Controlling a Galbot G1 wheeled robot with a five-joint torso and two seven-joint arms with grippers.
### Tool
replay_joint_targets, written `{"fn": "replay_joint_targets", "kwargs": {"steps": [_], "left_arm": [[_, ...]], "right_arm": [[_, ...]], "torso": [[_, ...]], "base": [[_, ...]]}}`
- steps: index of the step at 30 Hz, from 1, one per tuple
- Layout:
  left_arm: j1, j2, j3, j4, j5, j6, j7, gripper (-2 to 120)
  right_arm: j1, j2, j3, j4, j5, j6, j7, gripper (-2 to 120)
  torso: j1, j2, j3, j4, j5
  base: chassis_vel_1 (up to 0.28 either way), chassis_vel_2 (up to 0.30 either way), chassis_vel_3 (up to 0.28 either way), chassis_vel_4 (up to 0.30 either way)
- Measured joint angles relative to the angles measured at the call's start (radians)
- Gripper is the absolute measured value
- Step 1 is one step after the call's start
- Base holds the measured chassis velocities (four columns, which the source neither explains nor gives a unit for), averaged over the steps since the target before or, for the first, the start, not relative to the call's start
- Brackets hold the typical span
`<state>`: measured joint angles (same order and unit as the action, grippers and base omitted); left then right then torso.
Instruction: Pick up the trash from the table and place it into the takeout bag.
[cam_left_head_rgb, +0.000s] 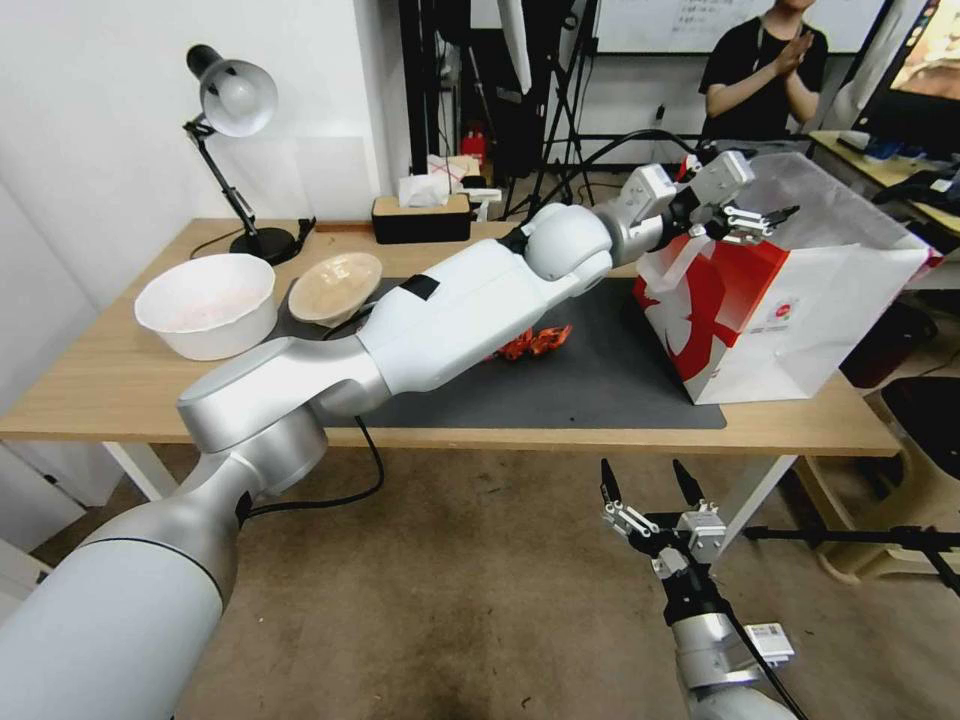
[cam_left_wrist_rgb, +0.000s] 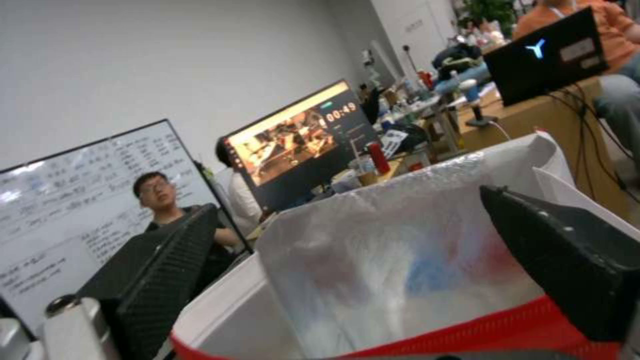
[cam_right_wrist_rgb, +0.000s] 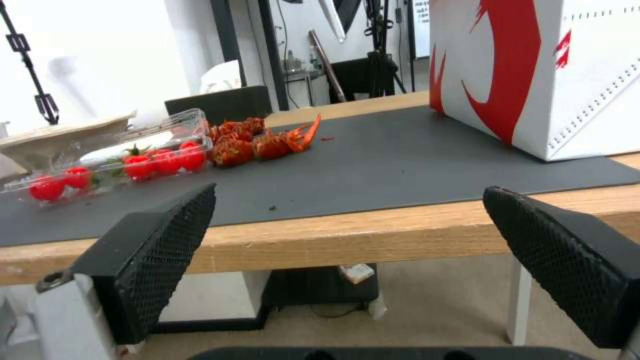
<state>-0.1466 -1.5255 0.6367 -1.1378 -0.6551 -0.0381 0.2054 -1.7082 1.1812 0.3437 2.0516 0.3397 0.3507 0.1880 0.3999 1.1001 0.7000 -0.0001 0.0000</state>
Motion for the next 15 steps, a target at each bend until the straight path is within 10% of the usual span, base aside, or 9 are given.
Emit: {"fn": "replay_joint_targets", "kwargs": {"steps": [15], "left_arm": [[0.148,0.193,-0.12,-0.225,-0.117,0.032,-0.198,100]], "right_arm": [[-0.002,0.015,0.002,-0.009,0.0,0.017,-0.001,100]], "torso": [[0.0,0.0,0.0,0.0,-0.0003]], "base": [[0.0,0.0,0.0,0.0]]}}
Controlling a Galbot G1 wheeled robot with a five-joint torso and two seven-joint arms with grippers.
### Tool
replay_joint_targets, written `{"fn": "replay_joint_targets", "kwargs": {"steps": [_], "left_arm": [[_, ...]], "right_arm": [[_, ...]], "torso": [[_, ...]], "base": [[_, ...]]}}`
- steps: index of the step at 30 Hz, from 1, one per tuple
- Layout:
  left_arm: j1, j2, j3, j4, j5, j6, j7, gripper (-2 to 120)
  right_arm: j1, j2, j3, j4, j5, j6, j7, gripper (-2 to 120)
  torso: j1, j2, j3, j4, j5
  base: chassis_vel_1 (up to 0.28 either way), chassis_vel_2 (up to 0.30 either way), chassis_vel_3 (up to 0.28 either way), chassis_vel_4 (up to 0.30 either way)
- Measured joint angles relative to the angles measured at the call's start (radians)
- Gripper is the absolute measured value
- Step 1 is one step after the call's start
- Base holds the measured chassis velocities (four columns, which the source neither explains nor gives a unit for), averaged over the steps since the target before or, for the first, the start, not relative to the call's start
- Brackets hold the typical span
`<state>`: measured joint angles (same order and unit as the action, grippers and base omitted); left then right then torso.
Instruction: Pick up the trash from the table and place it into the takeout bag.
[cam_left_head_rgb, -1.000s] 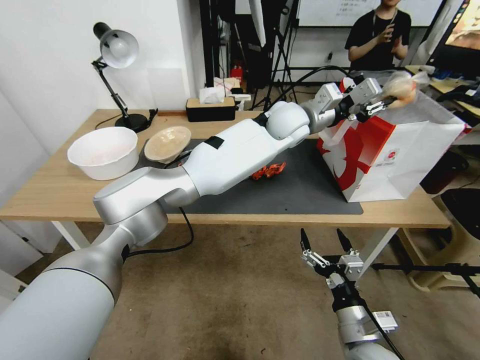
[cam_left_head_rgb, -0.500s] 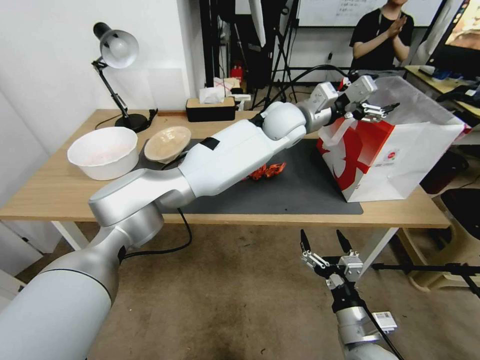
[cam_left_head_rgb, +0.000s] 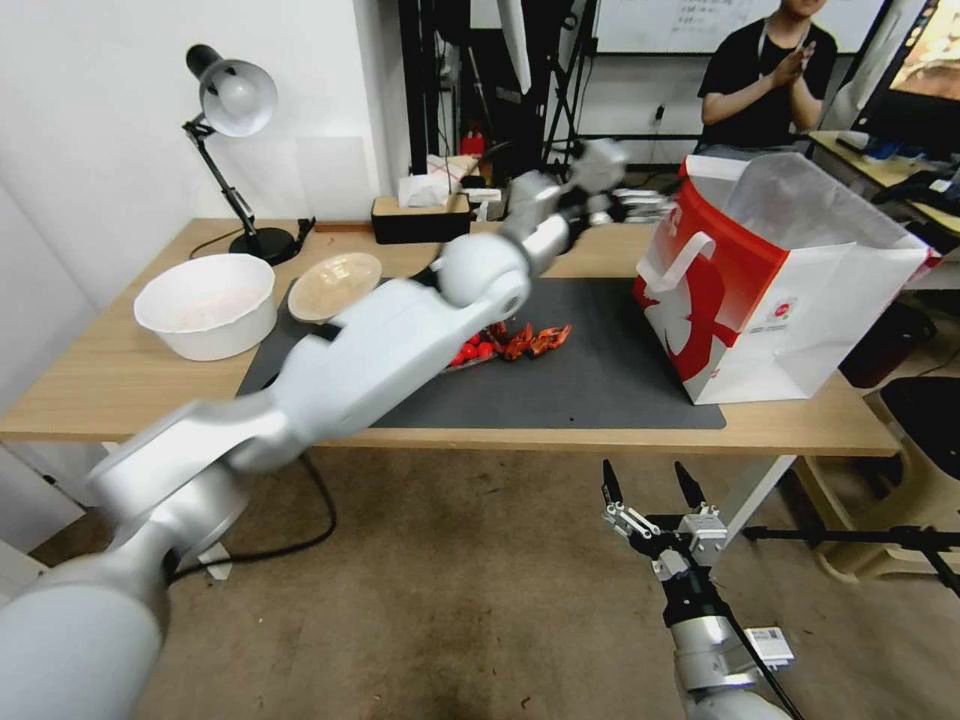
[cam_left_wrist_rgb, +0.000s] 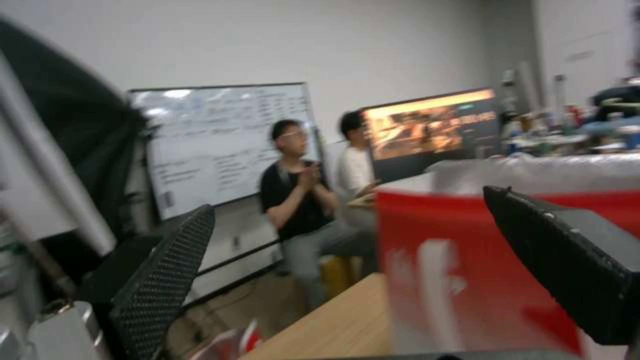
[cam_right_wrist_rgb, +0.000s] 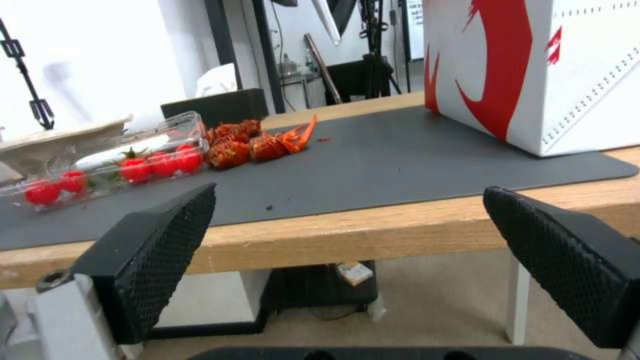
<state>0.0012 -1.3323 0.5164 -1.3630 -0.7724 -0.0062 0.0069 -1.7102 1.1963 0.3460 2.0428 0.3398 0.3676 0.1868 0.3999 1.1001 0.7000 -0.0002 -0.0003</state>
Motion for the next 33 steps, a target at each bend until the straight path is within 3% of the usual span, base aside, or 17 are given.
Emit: {"fn": "replay_joint_targets", "kwargs": {"steps": [5,7,8,13,15,16,20,27,33], "left_arm": [[0.121,0.089,-0.094,-0.111,0.014,0.022,-0.038,100],[0.252,0.148,-0.209,-0.186,0.056,0.032,-0.072,100],[0.299,0.162,-0.257,-0.211,0.071,0.035,-0.089,100],[0.395,0.182,-0.343,-0.271,0.116,0.055,-0.142,100],[0.52,0.197,-0.433,-0.372,0.171,0.149,-0.268,100],[0.52,0.197,-0.433,-0.372,0.171,0.149,-0.268,100],[0.73,0.199,-0.569,-0.477,0.319,0.291,-0.46,100],[0.839,0.194,-0.613,-0.545,0.351,0.367,-0.589,100],[0.948,0.196,-0.643,-0.601,0.367,0.408,-0.628,100]], "right_arm": [[-0.001,0.005,-0.001,-0.001,-0.002,0.0,0.0,100],[0.0,0.006,-0.002,-0.002,-0.005,0.001,0.0,100],[0.001,0.006,-0.003,-0.002,-0.006,0.0,0.0,100],[0.005,0.005,-0.004,-0.002,-0.006,-0.003,0.0,100],[0.009,0.005,-0.008,0.003,-0.01,-0.015,0.002,100],[0.009,0.005,-0.008,0.003,-0.01,-0.015,0.002,100],[0.007,0.002,-0.008,0.009,-0.014,-0.019,0.005,100],[0.006,-0.001,-0.007,0.007,-0.014,-0.019,0.006,100],[0.006,-0.001,-0.008,0.009,-0.016,-0.022,0.008,100]], "torso": [[0.0,0.0,0.0,0.0004,-0.0003],[0.0,0.0,0.0,0.0003,-0.0001],[0.0,0.0,0.0,0.0003,-0.0001],[0.0,0.0,0.0,0.0003,0.0],[0.0,0.0,0.0,0.0,0.0003],[0.0,0.0,0.0,0.0,0.0003],[0.0,0.0,0.0,-0.0001,0.0003],[0.0,0.0,0.0,0.0001,0.0003],[0.0,0.0,0.0,0.0002,0.0004]], "base": [[0.0,0.0,0.0,0.0],[0.0,0.0,0.0,0.0],[0.0,0.0,0.0,0.0],[0.0,0.0,0.0,0.0],[0.0,0.0,0.0,0.0],[0.0,0.0,0.0,0.0],[0.0,0.0,0.0,0.0],[0.0,0.0,0.0,0.0],[0.0,0.0,0.0,0.0]]}}
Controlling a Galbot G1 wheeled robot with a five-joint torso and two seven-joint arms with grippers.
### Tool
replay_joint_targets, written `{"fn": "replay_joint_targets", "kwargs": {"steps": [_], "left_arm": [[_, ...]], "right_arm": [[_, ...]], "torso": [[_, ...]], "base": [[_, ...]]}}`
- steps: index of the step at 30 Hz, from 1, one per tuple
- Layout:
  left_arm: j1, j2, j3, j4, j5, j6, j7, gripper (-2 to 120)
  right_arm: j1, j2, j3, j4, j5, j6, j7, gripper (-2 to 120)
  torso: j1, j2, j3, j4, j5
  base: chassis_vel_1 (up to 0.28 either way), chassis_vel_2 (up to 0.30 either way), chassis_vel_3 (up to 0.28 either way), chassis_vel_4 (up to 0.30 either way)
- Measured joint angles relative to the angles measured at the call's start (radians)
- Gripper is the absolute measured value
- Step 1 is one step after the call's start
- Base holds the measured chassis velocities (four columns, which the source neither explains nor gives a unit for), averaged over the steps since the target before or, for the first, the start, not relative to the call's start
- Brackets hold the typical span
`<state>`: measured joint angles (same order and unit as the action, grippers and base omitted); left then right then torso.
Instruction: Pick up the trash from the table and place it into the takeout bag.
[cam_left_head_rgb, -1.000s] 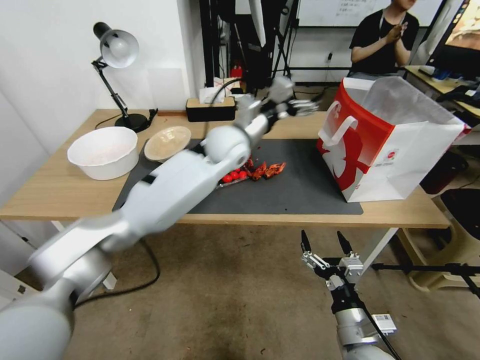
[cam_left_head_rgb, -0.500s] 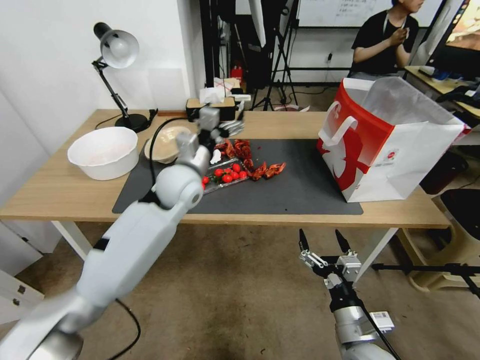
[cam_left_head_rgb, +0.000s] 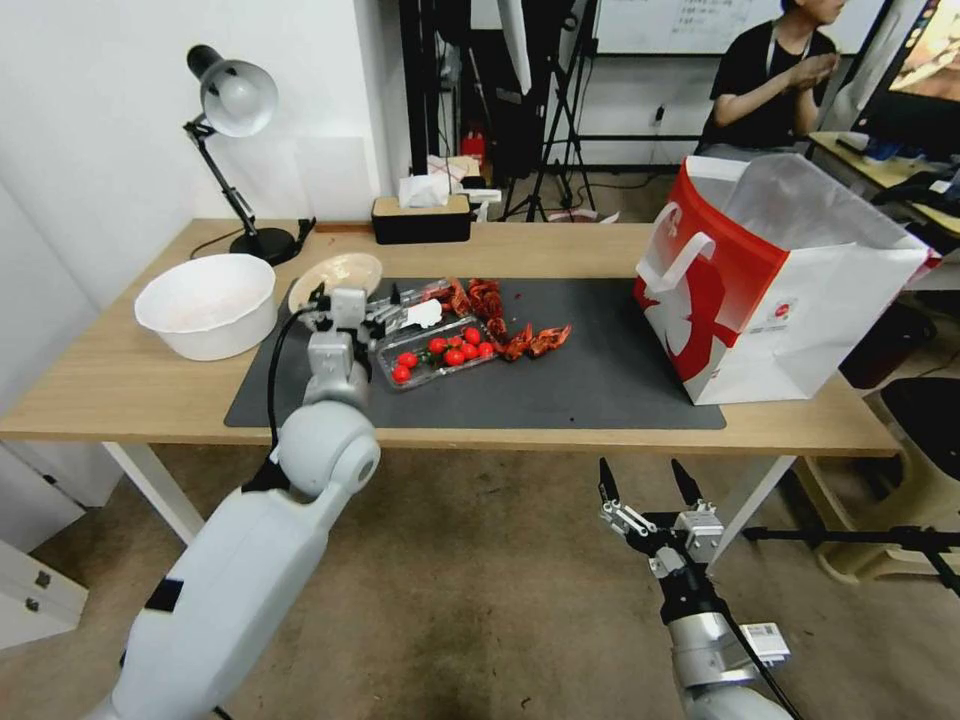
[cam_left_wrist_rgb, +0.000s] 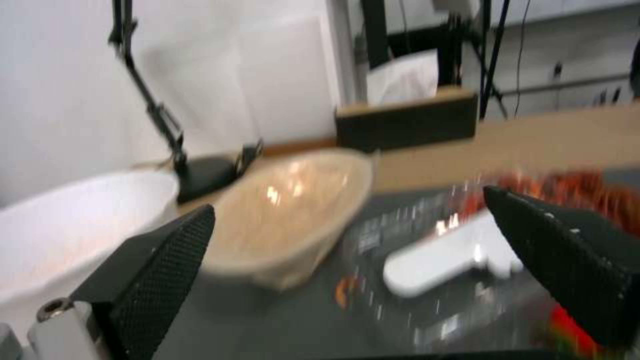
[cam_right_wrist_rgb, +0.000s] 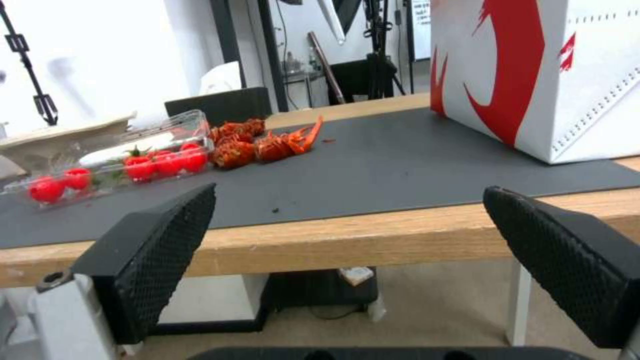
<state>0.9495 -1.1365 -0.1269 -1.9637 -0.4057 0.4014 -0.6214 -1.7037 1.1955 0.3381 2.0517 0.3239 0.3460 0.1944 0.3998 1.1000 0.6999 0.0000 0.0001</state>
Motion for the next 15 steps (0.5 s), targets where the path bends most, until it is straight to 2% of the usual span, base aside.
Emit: {"fn": "replay_joint_targets", "kwargs": {"steps": [5,15], "left_arm": [[0.092,-0.007,-0.031,-0.019,0.024,0.008,-0.002,100],[0.203,-0.023,-0.084,-0.05,0.025,0.005,0.016,100]], "right_arm": [[-0.003,-0.005,0.002,0.003,-0.001,-0.001,0.001,100],[-0.003,-0.012,-0.003,0.003,-0.001,0.0,0.001,100]], "torso": [[0.0,0.0,0.0,-0.0001,-0.0002],[0.0,0.0,0.0,-0.0001,-0.0001]], "base": [[0.0,0.0,0.0,0.0],[0.0,0.0,0.0,0.0]]}}
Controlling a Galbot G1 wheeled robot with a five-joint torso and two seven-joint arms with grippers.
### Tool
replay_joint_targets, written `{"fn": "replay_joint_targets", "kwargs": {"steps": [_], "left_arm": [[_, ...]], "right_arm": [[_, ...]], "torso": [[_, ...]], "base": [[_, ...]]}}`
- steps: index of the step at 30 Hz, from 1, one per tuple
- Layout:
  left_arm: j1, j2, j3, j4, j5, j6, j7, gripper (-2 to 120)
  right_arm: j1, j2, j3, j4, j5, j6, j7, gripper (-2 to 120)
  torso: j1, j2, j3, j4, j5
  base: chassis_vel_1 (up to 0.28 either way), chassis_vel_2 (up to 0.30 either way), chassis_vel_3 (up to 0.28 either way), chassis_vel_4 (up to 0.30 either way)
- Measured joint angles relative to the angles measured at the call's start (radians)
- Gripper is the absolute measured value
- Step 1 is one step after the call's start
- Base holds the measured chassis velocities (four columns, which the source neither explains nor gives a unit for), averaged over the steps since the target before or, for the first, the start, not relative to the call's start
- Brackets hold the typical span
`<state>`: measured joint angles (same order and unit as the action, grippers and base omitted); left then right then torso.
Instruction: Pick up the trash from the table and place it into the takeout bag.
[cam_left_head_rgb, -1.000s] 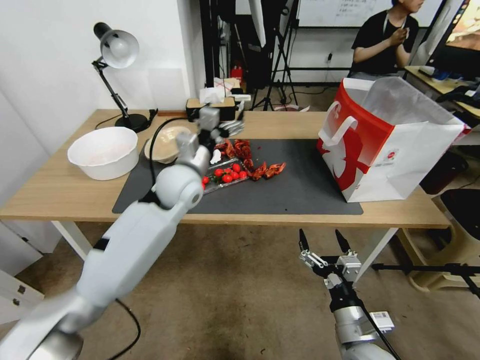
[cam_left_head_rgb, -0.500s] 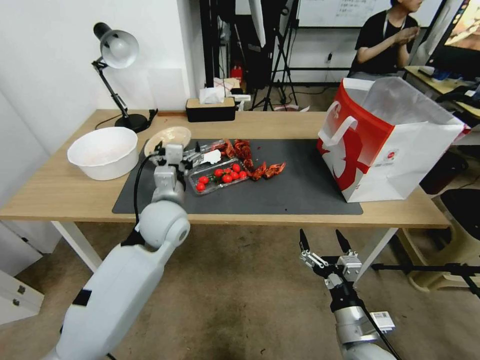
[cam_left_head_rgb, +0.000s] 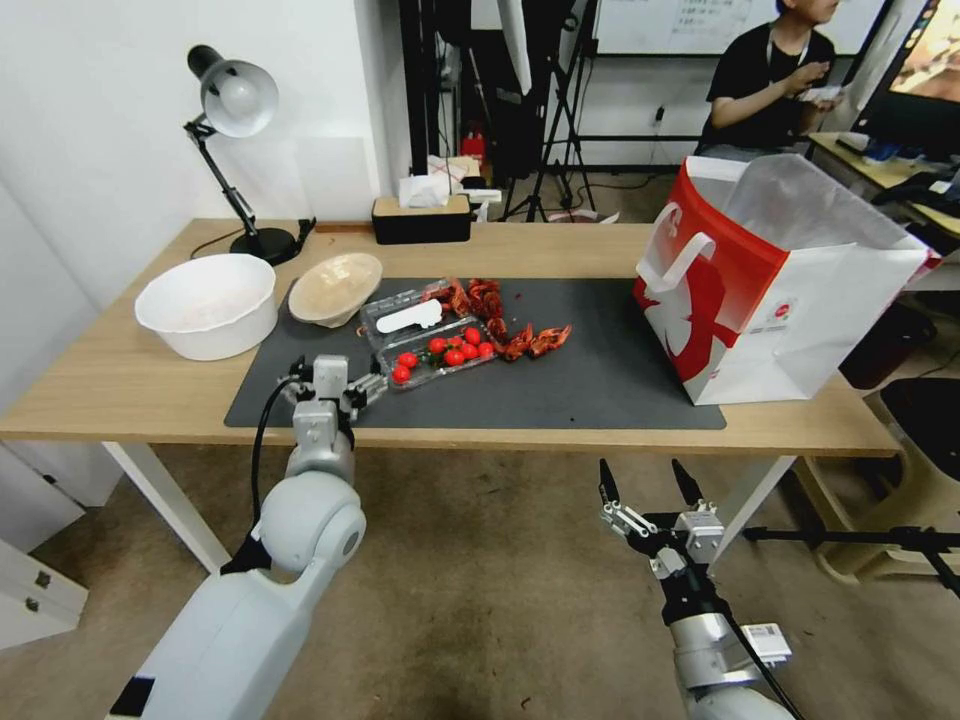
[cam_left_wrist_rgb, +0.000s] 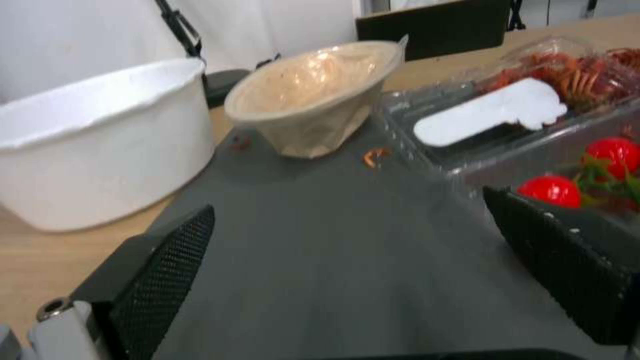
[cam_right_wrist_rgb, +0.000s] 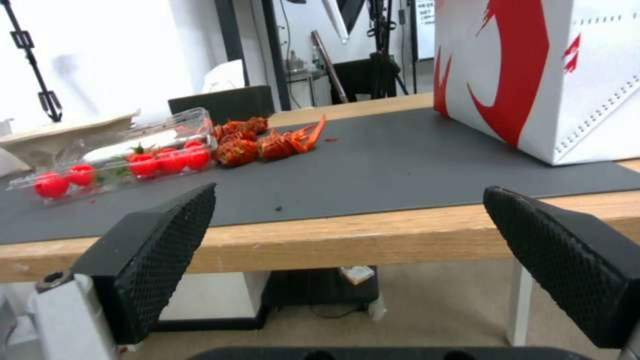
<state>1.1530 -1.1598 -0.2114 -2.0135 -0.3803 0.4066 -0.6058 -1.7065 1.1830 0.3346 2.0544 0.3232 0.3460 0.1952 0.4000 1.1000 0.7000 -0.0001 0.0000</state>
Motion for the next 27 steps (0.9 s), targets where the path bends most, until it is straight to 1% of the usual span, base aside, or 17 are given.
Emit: {"fn": "replay_joint_targets", "kwargs": {"steps": [1,2,3,9,11,14,22,27], "left_arm": [[0.0,0.0,0.0,0.0,0.0,0.0,0.0,100],[0.025,-0.008,-0.015,-0.009,0.0,-0.005,0.011,100],[0.041,-0.012,-0.024,-0.015,0.004,-0.011,0.016,100],[0.091,-0.022,-0.049,-0.039,0.015,-0.023,0.031,100],[0.136,-0.026,-0.076,-0.064,0.022,-0.034,0.044,100],[0.172,-0.032,-0.097,-0.083,0.025,-0.045,0.055,100],[0.257,-0.038,-0.134,-0.118,0.041,-0.063,0.083,100],[0.28,-0.042,-0.144,-0.131,0.049,-0.072,0.09,100]], "right_arm": [[0.0,0.0,0.0,0.0,0.0,0.0,0.0,100],[0.001,-0.001,-0.002,0.0,0.0,0.001,0.0,100],[0.001,-0.002,-0.003,-0.001,0.001,0.001,0.0,100],[0.002,-0.002,-0.01,-0.003,0.001,0.002,0.0,100],[0.002,-0.001,-0.015,-0.003,-0.001,0.003,0.0,100],[0.002,0.0,-0.018,-0.004,-0.002,0.003,0.0,100],[0.001,-0.002,-0.021,-0.004,-0.003,0.003,-0.001,100],[0.006,-0.005,-0.025,-0.008,-0.003,0.003,-0.001,100]], "torso": [[0.0,0.0,0.0,0.0,0.0],[0.0,0.0,0.0,0.0003,-0.0001],[0.0,0.0,0.0,-0.0001,0.0001],[0.0,0.0,0.0,0.0001,0.0001],[0.0,0.0,0.0,0.0001,0.0],[0.0,0.0,0.0,0.0,-0.0001],[0.0,0.0,0.0,0.0001,0.0],[0.0,0.0,0.0,0.0,0.0]], "base": [[0.0,0.0,0.0,0.0],[0.0,0.0,0.0,0.0],[0.0,0.0,0.0,0.0],[0.0,0.0,0.0,0.0],[0.0,0.0,0.0,0.0],[0.0,0.0,0.0,0.0],[0.0,0.0,0.0,0.0],[0.0,0.0,0.0,0.0]]}}
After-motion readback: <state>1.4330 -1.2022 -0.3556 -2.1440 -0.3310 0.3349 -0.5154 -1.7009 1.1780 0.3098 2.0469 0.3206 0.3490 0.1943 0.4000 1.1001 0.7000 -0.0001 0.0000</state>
